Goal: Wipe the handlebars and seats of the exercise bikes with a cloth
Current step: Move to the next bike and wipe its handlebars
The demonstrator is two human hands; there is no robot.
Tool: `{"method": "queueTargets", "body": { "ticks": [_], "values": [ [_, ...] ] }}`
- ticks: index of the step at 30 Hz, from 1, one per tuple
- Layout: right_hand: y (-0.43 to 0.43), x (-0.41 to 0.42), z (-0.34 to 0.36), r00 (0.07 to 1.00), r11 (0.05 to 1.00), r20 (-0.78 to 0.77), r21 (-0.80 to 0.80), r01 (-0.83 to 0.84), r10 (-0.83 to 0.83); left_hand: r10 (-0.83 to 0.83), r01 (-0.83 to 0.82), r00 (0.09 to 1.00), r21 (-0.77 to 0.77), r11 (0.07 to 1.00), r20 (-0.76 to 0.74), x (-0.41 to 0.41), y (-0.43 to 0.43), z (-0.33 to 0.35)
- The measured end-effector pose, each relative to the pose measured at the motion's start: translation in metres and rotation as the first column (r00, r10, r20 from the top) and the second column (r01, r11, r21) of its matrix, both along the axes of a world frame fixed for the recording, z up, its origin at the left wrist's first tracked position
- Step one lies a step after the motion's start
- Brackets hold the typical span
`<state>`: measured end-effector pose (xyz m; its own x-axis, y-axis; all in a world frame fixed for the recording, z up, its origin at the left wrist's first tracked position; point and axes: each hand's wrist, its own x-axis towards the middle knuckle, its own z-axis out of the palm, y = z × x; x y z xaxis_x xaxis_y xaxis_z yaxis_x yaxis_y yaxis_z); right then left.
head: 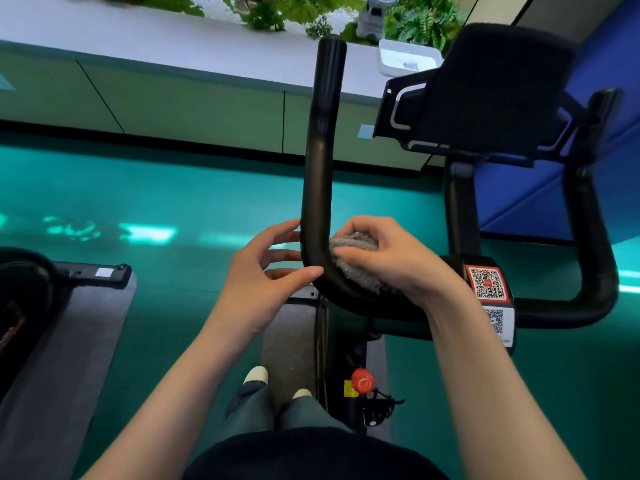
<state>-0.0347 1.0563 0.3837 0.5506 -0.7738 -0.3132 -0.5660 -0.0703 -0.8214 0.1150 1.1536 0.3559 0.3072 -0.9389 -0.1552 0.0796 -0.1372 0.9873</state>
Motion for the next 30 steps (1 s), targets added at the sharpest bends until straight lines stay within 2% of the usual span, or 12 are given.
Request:
{"method": "queueTargets", "body": {
  "ticks": [2,6,9,11,15,18,20,22,26,28,30],
  "values": [
    [-0.003,-0.006,0.005,0.997,0.996,0.023,0.045,-0.08,0.079,0.001,-0.001,1.0,0.002,1.0,-0.017,0.0,0.0,-0.001],
    [-0.017,-0.015,0.016,0.962,0.969,-0.113,0.041,-0.244,0.247,-0.001,0.002,0.998,0.008,1.0,-0.068,0.0,-0.001,-0.004],
    [-0.012,-0.009,0.009,0.99,0.992,-0.068,0.002,-0.126,0.126,-0.004,0.005,0.996,0.012,1.0,-0.09,0.001,-0.001,-0.006],
    [-0.008,-0.005,0.005,0.99,0.993,-0.073,-0.005,-0.119,0.118,-0.006,0.008,0.996,0.016,1.0,-0.092,0.002,0.0,-0.007],
    [-0.016,-0.017,0.018,0.924,0.95,-0.236,-0.008,-0.312,0.301,-0.012,0.014,0.996,0.021,1.0,-0.086,0.003,0.001,-0.009],
    [-0.021,-0.03,0.031,0.87,0.93,-0.368,-0.035,-0.367,0.329,-0.021,0.023,0.995,0.024,0.999,-0.095,0.005,0.001,-0.009],
    [-0.019,-0.039,0.033,0.864,0.94,-0.418,-0.063,-0.335,0.28,-0.028,0.032,0.992,0.031,0.999,-0.121,0.005,0.001,-0.009],
    [-0.014,-0.044,0.033,0.894,0.958,-0.393,-0.096,-0.271,0.214,-0.023,0.027,0.99,0.026,0.999,-0.139,0.006,0.0,-0.01],
    [0.011,-0.022,0.024,0.984,0.98,-0.174,-0.182,-0.077,0.045,-0.059,0.058,0.991,-0.006,0.998,-0.117,0.008,-0.004,-0.012],
    [0.032,-0.009,0.018,0.991,0.954,-0.073,-0.288,0.087,-0.113,-0.069,0.068,0.996,-0.018,0.998,-0.06,0.011,-0.006,-0.012],
    [0.05,-0.007,0.017,0.961,0.901,0.062,-0.336,0.274,-0.269,-0.06,0.063,0.996,-0.051,0.997,0.065,0.014,-0.01,-0.007]
  ]
}}
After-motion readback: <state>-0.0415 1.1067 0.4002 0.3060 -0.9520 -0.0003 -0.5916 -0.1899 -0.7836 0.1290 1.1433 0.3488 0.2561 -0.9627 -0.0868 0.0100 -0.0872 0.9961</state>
